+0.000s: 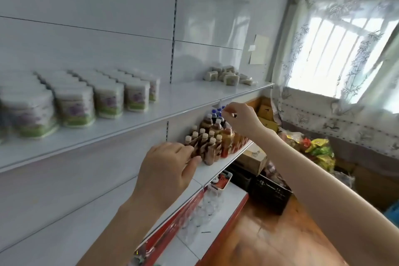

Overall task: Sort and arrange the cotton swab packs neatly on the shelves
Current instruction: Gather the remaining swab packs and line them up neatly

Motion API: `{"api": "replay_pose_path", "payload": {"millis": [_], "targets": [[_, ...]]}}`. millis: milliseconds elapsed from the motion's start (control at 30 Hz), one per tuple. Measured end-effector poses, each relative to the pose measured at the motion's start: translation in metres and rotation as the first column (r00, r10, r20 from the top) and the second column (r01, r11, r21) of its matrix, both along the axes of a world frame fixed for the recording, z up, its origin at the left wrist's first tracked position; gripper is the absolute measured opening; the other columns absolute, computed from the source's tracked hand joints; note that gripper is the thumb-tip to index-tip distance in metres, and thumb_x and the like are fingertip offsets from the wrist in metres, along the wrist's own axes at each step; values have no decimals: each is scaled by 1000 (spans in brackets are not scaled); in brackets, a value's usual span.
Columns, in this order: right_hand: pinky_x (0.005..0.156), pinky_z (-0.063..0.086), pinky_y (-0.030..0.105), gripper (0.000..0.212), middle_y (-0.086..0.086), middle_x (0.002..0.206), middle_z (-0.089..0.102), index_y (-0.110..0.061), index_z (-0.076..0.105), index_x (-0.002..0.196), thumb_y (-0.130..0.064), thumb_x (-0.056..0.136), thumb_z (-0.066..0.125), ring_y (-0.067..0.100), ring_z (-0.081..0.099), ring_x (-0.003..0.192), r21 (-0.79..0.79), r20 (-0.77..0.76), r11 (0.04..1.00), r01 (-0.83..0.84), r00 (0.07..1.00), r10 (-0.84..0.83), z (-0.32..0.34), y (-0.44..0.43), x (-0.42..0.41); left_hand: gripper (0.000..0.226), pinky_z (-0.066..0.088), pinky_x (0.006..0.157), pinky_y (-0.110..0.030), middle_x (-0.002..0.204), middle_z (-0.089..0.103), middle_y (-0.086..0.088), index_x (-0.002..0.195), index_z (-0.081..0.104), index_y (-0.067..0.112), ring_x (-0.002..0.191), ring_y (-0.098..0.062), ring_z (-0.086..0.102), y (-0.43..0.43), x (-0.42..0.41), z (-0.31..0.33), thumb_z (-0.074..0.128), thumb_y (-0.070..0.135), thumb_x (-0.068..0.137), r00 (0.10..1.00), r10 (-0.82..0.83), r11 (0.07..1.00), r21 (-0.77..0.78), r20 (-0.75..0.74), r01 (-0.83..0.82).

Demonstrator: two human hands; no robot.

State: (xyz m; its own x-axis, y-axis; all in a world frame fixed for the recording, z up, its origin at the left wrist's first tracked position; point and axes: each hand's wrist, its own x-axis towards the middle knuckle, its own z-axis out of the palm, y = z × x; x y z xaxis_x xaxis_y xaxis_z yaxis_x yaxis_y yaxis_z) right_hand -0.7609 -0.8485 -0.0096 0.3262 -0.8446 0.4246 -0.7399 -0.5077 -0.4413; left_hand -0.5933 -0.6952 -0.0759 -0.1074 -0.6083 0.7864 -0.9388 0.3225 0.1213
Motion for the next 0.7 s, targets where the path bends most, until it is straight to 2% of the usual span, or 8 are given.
{"api": "replay_pose_path", "payload": {"millis": [167, 333, 533, 700], "targets": [[84, 46, 33, 22, 9, 103, 66, -7, 64, 104, -21, 92, 51, 23, 59, 96, 0, 42, 997, 74, 996, -73, -1, -79, -69, 36, 51, 59, -31, 70, 69, 1, 79, 72, 13, 62, -19, 65, -93, -60, 13, 45, 36, 83, 998, -54, 997, 62, -7, 55], [75, 38, 23, 21, 5, 102, 65, -7, 63, 105, -19, 93, 51, 13, 55, 89, -5, 67, 996, 88, 994, -87, -12, -161, -107, 40, 51, 62, -32, 74, 71, 0, 83, 72, 13, 65, -21, 66, -191, -92, 14, 43, 40, 84, 999, -43, 989, 140, 1, 42], [74, 38, 23, 25, 7, 104, 66, -7, 62, 110, -23, 92, 53, 12, 53, 86, -3, 46, 993, 117, 992, -117, -12, -279, -139, 46, 53, 59, -35, 75, 71, -3, 86, 72, 11, 65, -23, 67, -327, -118, 14, 39, 44, 84, 999, -10, 987, 160, 39, 3], [83, 42, 24, 28, 7, 113, 65, -6, 61, 115, -21, 92, 52, 19, 59, 101, -25, 74, 987, 156, 985, -154, 14, -373, -167, 31, 52, 55, -35, 69, 69, -4, 83, 73, 10, 59, -24, 65, -439, -150, 32, 57, 36, 77, 999, -5, 991, 134, 40, -1]]}}
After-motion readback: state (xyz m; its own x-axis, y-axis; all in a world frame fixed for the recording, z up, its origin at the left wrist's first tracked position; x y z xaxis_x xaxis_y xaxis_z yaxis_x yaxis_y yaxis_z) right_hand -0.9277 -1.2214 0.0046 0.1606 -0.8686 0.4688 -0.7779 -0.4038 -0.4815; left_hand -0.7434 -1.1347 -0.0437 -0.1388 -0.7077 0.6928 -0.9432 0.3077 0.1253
